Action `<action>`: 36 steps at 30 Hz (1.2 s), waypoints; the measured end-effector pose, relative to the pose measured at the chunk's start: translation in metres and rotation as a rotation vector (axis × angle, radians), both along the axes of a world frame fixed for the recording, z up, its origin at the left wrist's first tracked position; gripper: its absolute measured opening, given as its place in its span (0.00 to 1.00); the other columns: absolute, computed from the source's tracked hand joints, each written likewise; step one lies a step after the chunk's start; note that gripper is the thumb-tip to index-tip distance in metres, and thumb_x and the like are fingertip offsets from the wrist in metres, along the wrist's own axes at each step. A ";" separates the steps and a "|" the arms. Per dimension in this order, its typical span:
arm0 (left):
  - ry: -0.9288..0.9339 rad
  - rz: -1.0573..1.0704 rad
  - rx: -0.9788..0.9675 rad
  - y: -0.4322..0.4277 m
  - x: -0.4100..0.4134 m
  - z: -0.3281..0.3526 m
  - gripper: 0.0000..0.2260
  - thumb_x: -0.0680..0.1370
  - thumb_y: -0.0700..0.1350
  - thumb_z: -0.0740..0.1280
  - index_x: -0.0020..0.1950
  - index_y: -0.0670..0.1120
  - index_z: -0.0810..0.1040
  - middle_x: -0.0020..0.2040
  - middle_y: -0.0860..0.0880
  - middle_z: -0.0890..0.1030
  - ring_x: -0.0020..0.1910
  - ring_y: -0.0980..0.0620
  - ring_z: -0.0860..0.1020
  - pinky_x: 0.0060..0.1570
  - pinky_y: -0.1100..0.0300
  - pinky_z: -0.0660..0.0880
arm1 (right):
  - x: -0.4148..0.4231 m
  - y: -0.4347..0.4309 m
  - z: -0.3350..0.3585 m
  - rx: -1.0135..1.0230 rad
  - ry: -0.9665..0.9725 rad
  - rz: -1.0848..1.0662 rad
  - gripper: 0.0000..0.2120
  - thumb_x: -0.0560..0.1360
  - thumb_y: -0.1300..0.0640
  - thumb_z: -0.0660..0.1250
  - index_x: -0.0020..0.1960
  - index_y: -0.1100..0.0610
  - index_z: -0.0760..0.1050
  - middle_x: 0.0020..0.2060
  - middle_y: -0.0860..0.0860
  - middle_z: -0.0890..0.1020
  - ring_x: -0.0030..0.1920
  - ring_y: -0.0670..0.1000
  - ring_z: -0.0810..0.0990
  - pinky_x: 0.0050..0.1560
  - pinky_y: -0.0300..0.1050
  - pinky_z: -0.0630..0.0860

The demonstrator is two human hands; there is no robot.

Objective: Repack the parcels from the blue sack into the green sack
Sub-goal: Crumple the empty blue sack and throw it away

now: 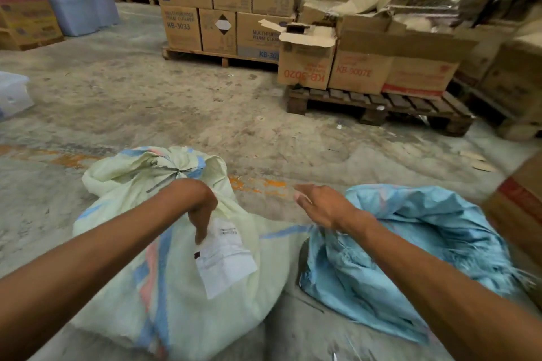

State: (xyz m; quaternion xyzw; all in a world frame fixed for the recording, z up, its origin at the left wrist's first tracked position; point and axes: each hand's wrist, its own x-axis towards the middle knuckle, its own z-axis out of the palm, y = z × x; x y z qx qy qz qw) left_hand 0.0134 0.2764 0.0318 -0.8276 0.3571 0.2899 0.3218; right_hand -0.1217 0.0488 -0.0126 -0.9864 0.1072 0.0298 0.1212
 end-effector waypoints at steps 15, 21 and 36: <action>0.465 0.777 -0.703 -0.253 -0.165 -0.068 0.30 0.84 0.59 0.52 0.79 0.39 0.58 0.78 0.39 0.59 0.75 0.39 0.63 0.68 0.51 0.64 | -0.260 -0.268 -0.037 0.082 0.198 -0.895 0.34 0.77 0.42 0.60 0.78 0.51 0.55 0.74 0.60 0.66 0.73 0.64 0.65 0.70 0.60 0.66; 0.503 1.115 -0.792 -0.264 -0.180 -0.120 0.21 0.73 0.46 0.71 0.60 0.35 0.74 0.51 0.34 0.79 0.40 0.37 0.80 0.34 0.47 0.80 | -0.263 -0.279 -0.086 0.805 -0.215 -1.318 0.51 0.73 0.55 0.76 0.80 0.65 0.42 0.76 0.63 0.62 0.73 0.62 0.67 0.69 0.53 0.69; 0.533 0.536 -1.321 -0.319 -0.124 0.080 0.36 0.56 0.58 0.82 0.59 0.45 0.78 0.57 0.48 0.82 0.52 0.48 0.82 0.48 0.55 0.79 | -0.202 -0.248 0.065 0.575 -0.564 -0.931 0.06 0.69 0.54 0.69 0.45 0.54 0.77 0.42 0.51 0.82 0.47 0.56 0.81 0.46 0.45 0.75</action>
